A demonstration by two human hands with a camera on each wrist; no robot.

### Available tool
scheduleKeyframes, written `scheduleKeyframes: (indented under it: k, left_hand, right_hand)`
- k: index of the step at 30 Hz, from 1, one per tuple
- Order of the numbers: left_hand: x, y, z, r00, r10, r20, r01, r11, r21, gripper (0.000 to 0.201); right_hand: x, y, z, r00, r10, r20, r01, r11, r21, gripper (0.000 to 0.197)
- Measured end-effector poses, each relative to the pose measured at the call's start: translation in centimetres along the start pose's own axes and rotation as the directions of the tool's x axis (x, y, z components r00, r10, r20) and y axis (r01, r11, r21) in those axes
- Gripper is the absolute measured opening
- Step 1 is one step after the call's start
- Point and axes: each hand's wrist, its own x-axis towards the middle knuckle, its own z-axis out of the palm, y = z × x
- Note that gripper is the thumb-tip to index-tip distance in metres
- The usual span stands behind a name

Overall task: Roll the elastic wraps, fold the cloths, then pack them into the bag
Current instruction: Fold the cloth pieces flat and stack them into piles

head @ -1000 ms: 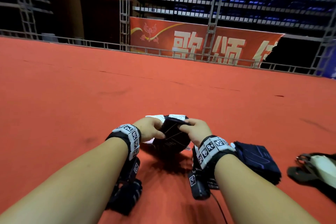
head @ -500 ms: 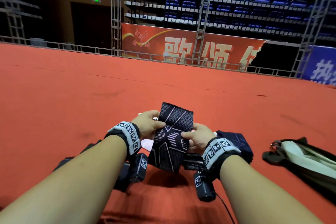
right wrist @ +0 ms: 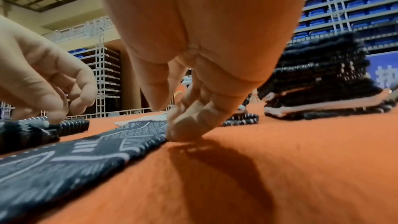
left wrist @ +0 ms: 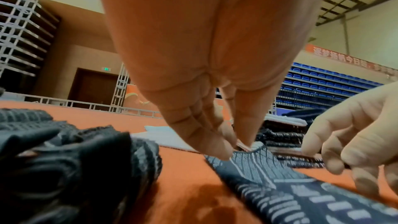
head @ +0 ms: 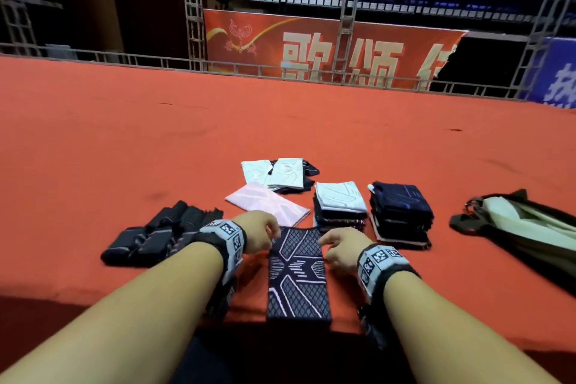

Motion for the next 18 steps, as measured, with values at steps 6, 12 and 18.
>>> scheduleKeyframes:
  k: [6,12,18]
  left_hand:
    - [-0.3,0.5,1.8,0.980,0.021,0.199,-0.060,0.979,0.194,0.036]
    - [-0.3,-0.5,2.5,0.966,0.025,0.257,-0.061,0.989,0.134,0.043]
    - [-0.2,-0.5,2.4,0.957,0.008,0.291,-0.030,0.997,0.069,0.048]
  right_hand:
    - [-0.2,2.0,1.1,0.988,-0.038,0.147,0.055,0.992,-0.114,0.046]
    - [0.3,3.5,1.2,0.966,-0.087,0.245,0.079,0.996,0.040,0.047]
    - [1.3,4.2,1.7,0.974,-0.152,0.166,0.138,0.986,0.093,0.022]
